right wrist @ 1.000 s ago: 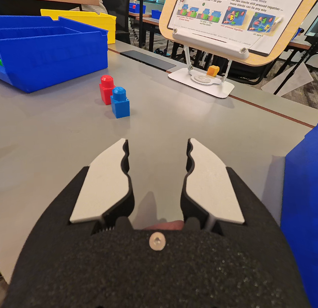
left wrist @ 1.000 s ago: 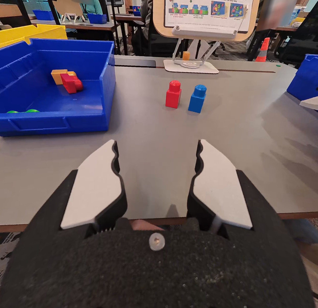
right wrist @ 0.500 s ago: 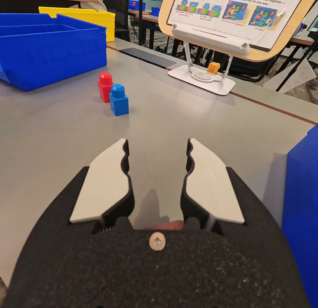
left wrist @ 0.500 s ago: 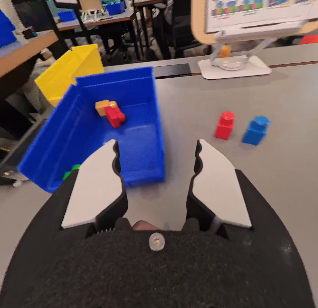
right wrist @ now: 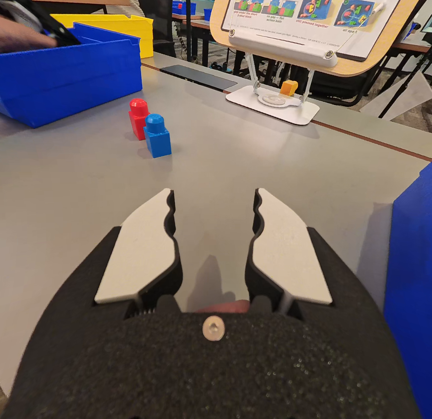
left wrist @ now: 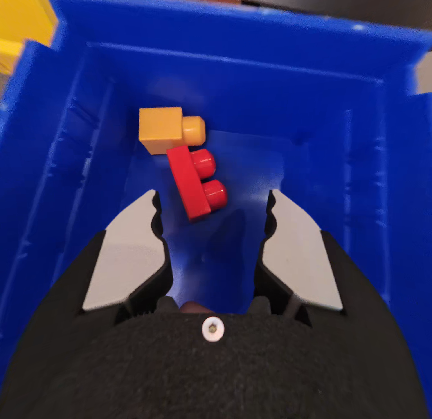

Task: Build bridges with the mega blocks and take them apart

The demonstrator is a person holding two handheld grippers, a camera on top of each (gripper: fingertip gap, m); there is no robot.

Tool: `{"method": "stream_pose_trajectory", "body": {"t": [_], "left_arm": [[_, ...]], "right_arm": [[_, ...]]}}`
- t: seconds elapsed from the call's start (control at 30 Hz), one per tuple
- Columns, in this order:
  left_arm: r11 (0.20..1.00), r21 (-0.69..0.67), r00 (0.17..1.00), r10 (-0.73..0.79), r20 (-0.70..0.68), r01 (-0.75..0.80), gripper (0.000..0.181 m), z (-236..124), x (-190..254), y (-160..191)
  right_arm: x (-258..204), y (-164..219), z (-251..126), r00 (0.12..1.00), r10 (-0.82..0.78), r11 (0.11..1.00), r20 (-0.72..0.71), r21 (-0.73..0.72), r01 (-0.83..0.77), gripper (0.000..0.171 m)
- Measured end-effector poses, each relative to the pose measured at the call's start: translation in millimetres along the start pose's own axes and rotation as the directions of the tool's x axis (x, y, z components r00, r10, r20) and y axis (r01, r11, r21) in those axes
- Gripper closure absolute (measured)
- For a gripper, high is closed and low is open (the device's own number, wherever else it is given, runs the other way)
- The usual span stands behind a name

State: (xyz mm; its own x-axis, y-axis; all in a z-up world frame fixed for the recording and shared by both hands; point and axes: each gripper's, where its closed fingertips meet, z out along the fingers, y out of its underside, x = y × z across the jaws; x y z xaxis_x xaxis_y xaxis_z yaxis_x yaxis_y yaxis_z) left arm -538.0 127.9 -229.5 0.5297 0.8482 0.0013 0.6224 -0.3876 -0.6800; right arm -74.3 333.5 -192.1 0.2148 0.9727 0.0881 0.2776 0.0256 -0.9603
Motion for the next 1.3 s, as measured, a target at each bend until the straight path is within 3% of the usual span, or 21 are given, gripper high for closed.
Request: {"method": "stream_pose_trajectory", "body": {"t": [0.33, 0.4, 0.43, 0.87, 1.03, 1.17, 1.3], "left_arm": [[0.994, -0.088, 0.997, -0.069, 0.034, 0.072, 0.104, 42, -14, 5], [0.996, -0.074, 0.997, -0.039, 0.066, 0.044, 0.131, 43, -19, 6], [0.997, -0.06, 0.996, -0.047, 0.074, 0.052, 0.135, 43, -21, 6], [0.999, -0.049, 0.999, -0.015, 0.051, 0.017, 0.138, 38, -20, 5], [0.996, 0.081, 0.998, 0.042, 0.05, -0.046, 0.138, -2, -15, -21], [0.96, 0.239, 0.989, 0.139, 0.051, -0.148, 0.139, -66, 3, -40], [0.896, 0.374, 0.969, 0.245, 0.039, -0.241, 0.139, -139, 40, -25]], "right_arm": [[1, 0, -1, 1.0, 0.0, 1.0, -0.002, 0.0, 0.0, 0.107], [2, 0, -1, 1.0, 0.002, 1.0, -0.003, 0.0, -0.002, 0.107], [2, 0, -1, 1.0, 0.002, 1.0, -0.003, -0.001, -0.002, 0.107], [2, -1, -2, 1.0, -0.007, 1.0, -0.006, -0.001, 0.007, 0.107], [3, -2, -2, 1.0, -0.007, 1.0, -0.009, 0.001, 0.007, 0.107], [1, -2, -2, 1.0, -0.012, 1.0, -0.007, 0.0, 0.012, 0.107], [0, -2, -1, 1.0, -0.012, 1.0, -0.004, 0.0, 0.012, 0.107]]}}
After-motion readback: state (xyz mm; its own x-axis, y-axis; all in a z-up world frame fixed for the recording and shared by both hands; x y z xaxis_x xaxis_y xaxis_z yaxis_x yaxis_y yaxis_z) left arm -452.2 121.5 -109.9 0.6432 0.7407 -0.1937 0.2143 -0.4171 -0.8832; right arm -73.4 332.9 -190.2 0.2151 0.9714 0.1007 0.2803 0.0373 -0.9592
